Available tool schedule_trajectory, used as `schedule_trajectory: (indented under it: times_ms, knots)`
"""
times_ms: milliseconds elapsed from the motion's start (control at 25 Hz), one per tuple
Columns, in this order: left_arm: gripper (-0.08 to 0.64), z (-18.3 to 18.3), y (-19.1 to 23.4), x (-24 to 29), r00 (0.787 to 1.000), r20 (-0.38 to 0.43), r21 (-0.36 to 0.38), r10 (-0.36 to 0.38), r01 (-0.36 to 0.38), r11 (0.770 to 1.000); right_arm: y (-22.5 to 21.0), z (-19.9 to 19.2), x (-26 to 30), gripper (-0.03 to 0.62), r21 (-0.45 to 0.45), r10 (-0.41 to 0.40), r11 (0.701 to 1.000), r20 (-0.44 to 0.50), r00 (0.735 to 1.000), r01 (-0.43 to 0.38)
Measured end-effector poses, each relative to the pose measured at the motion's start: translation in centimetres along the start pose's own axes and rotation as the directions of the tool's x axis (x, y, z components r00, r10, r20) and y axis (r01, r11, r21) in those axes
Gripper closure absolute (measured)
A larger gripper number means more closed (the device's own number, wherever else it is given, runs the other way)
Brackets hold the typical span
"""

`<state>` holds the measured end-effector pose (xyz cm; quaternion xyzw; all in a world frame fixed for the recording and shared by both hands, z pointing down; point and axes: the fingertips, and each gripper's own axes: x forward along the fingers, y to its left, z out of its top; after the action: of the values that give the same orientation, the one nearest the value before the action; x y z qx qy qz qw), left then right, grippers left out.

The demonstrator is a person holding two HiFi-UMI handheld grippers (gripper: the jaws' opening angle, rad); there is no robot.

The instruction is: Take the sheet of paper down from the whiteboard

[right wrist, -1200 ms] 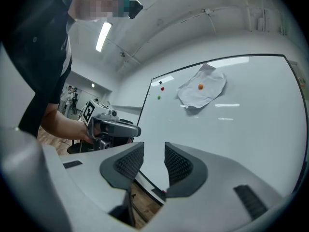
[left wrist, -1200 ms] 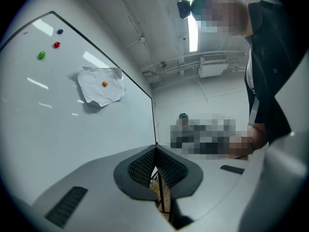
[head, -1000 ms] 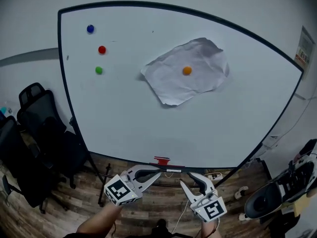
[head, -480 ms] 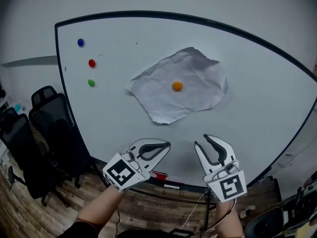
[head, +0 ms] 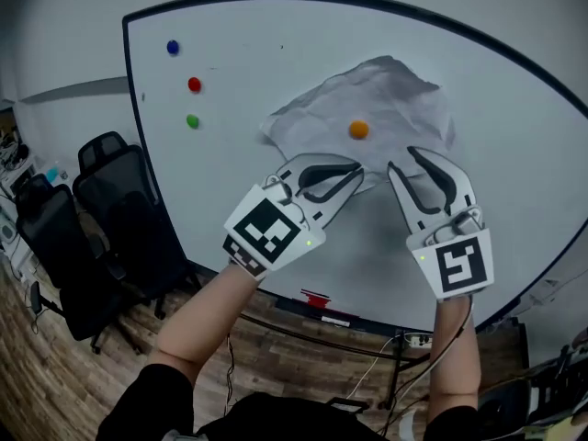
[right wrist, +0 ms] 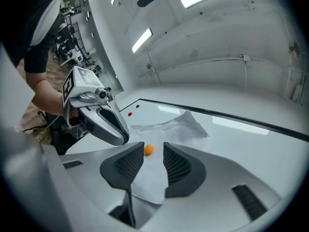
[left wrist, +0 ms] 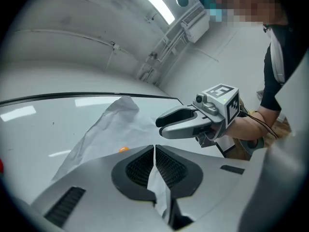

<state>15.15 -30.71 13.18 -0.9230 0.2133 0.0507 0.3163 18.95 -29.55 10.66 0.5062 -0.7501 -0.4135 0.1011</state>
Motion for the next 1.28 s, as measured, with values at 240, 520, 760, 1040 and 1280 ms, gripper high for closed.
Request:
schedule_trajectory:
  times_ms: [240, 520, 760, 1040, 1280]
  knots:
    - [0.548, 0.2, 1.7, 0.3, 1.0, -0.02, 0.033, 0.015, -0.014, 0.999, -2.1, 1.1, 1.1, 0.471, -0.089, -0.041, 0.995, 0.024, 0.999, 0.043]
    - [0.463, -0.9, 3.4, 0.6, 0.996, -0.071, 0.083, 0.05, -0.044, 0.996, -2.6, 2.0, 2.5, 0.471, -0.2, -0.044, 0.979, -0.006, 0.999, 0.042]
    - [0.442, -1.2, 4.5, 2.4, 0.989, -0.117, 0.186, 0.09, -0.067, 0.98, -3.8, 2.8, 2.9, 0.471, -0.235, -0.064, 0.97, -0.003, 0.998, 0.062]
    - [0.423, -1.2, 4.7, 3.5, 0.983, -0.149, 0.263, 0.108, -0.066, 0.963, -5.7, 4.1, 3.0, 0.466, -0.322, -0.109, 0.941, -0.007, 0.994, 0.101]
    - [0.419, -1.2, 4.5, 4.2, 0.977, -0.172, 0.326, 0.127, -0.066, 0.943, -7.7, 4.0, 3.6, 0.449, -0.371, -0.157, 0.919, -0.032, 0.987, 0.135]
